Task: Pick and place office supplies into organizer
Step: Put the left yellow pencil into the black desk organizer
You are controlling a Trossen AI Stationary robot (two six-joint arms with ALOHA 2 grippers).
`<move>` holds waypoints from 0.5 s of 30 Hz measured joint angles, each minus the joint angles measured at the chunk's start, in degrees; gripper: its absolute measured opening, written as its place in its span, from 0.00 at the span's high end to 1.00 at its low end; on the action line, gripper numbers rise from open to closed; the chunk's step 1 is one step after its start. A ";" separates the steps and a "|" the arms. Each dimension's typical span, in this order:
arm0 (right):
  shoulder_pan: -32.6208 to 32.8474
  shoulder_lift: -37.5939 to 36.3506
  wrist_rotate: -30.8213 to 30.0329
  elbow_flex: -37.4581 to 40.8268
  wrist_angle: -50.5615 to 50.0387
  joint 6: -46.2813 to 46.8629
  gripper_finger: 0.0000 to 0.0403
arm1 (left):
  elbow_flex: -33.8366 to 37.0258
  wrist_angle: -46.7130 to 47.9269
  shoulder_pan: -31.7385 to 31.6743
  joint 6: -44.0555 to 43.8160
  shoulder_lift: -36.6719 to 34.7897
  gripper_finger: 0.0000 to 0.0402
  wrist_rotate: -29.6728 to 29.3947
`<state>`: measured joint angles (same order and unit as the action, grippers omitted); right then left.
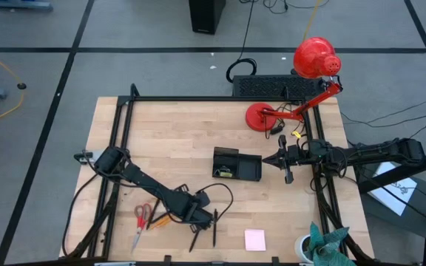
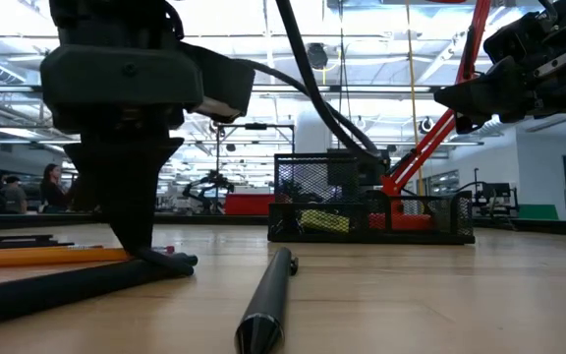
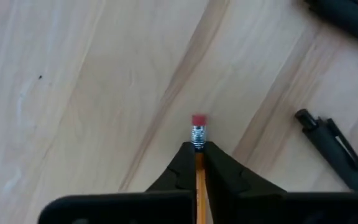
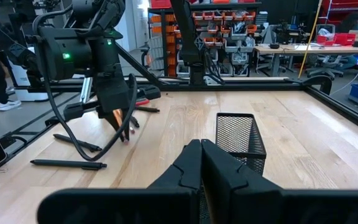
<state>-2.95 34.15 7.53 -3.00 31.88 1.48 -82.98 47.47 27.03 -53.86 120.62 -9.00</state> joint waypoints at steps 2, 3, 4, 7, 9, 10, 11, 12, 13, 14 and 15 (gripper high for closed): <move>0.00 -0.02 -0.01 0.02 -0.01 0.00 0.99 | 0.00 -0.59 0.00 0.93 0.00 0.96 0.10; -0.01 0.00 0.00 0.02 0.00 0.00 0.99 | 0.00 -0.91 0.00 1.40 0.00 0.96 0.09; 0.00 0.00 0.00 0.02 0.00 0.00 0.99 | 0.00 -1.21 0.00 1.70 0.00 0.96 -0.11; -0.02 -0.01 0.00 0.00 -0.02 0.00 0.99 | 0.00 -2.30 0.10 2.76 -0.43 0.97 -2.21; 0.00 0.00 0.00 0.02 -0.02 0.00 0.99 | 0.00 -3.80 0.17 3.91 -0.55 0.99 -4.24; -0.01 -0.02 0.00 0.02 0.00 0.00 0.99 | 0.00 -4.64 0.08 4.39 -0.57 0.99 -4.96; 0.00 -0.01 -0.02 0.01 -0.01 0.00 0.99 | 0.00 -5.60 -0.02 4.99 -0.67 0.98 -5.57; -0.01 -0.02 -0.02 0.02 0.00 0.00 0.99 | 0.04 -6.38 -0.12 5.80 -0.70 0.97 -6.01; -0.01 -0.02 -0.02 0.02 -0.02 0.00 0.99 | 0.06 -7.18 -0.23 6.50 -0.70 0.96 -6.28; -0.02 0.00 0.00 0.00 -0.02 0.00 0.99 | 0.07 -7.98 -0.35 7.22 -0.70 0.96 -6.46; 0.01 -0.01 -0.02 0.00 -0.01 0.00 0.99 | 0.09 -8.85 -0.48 7.82 -0.70 0.95 -6.53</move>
<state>-2.94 34.14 7.51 -3.01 31.87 1.48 -82.89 38.62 26.54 -46.04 119.92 -15.53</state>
